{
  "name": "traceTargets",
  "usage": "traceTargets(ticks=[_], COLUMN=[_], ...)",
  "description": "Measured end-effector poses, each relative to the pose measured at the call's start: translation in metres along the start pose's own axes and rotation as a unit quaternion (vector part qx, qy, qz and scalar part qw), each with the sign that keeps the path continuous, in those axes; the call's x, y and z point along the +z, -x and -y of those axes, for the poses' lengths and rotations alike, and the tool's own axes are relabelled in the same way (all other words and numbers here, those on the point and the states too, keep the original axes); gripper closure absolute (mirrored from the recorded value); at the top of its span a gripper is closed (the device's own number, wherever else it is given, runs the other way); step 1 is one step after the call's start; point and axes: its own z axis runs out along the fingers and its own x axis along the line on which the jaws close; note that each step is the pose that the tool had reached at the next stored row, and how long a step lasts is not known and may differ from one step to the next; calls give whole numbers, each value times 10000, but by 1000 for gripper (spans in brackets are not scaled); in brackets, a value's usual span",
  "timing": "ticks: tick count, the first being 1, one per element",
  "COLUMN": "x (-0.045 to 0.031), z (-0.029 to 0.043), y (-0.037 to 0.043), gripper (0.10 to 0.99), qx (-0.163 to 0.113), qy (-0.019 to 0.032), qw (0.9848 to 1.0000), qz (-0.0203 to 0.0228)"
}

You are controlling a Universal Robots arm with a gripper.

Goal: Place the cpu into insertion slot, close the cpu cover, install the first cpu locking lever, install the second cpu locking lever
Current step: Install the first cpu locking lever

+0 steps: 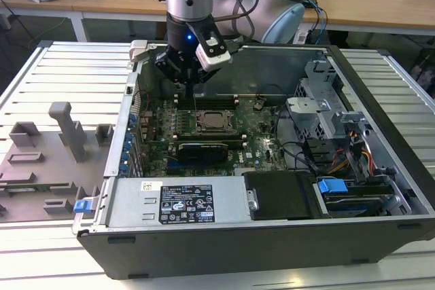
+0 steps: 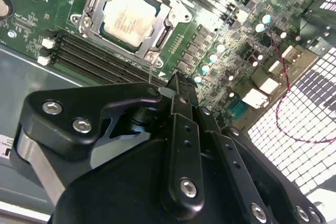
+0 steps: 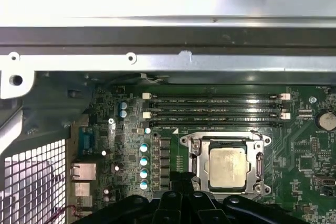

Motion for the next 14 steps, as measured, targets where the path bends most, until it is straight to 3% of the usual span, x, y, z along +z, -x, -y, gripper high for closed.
traceTargets(ticks=[14], x=[44], z=[-24], y=[-3], gripper=[980], qx=[0], qy=[-1], qw=[10000], qz=[0])
